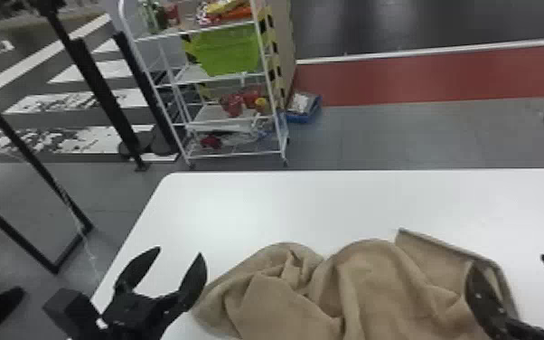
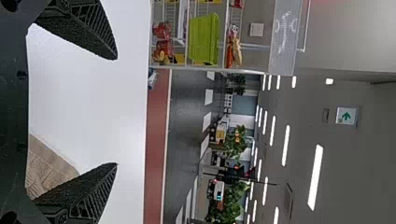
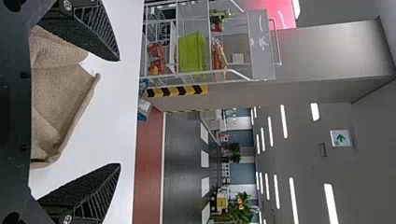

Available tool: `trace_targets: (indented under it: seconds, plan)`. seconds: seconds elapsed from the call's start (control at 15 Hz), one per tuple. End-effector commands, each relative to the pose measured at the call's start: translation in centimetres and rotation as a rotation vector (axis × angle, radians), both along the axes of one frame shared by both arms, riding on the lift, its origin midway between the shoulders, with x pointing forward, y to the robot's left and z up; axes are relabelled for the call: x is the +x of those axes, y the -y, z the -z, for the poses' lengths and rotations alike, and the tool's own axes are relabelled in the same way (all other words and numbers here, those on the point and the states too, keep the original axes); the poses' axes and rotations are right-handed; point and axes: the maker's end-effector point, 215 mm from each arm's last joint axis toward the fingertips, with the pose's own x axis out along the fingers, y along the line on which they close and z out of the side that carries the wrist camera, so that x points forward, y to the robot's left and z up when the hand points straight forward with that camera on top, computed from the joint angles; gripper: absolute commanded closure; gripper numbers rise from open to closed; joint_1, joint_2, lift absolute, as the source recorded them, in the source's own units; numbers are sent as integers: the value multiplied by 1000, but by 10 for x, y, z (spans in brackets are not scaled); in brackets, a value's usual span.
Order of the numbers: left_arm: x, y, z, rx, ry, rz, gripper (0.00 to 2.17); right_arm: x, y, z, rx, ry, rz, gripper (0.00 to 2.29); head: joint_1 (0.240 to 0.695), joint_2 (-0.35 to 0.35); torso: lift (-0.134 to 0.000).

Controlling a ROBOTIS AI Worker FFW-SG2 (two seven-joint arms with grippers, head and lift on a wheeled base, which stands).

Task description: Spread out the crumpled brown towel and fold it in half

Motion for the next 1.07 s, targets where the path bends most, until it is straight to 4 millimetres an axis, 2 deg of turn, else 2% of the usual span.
trace_targets:
  seconds: [0.0, 0.33, 0.53, 0.8, 0.93, 1.0]
  plan:
    - [0, 0, 0, -6, 1, -5, 66, 0, 0, -1, 1, 3, 1, 70, 695, 284, -122]
    - [1, 2, 0, -9, 3, -3, 66, 0, -5, -4, 5, 8, -7, 73, 695, 286, -122]
    - [0, 2, 4, -26, -9, 0, 66, 4, -6, 2, -20, -12, -12, 70, 695, 288, -122]
    - [0, 1, -4, -19, 2, 0, 63, 5, -5, 6, -39, -18, -6, 70, 695, 285, -122]
    - [-3, -1, -1, -17, -5, -4, 56, 2, 4, 6, -60, -18, 1, 63, 695, 286, -122]
    - [-5, -5, 0, -12, -8, -10, 56, 1, 14, -1, -75, -6, 1, 63, 695, 287, -122]
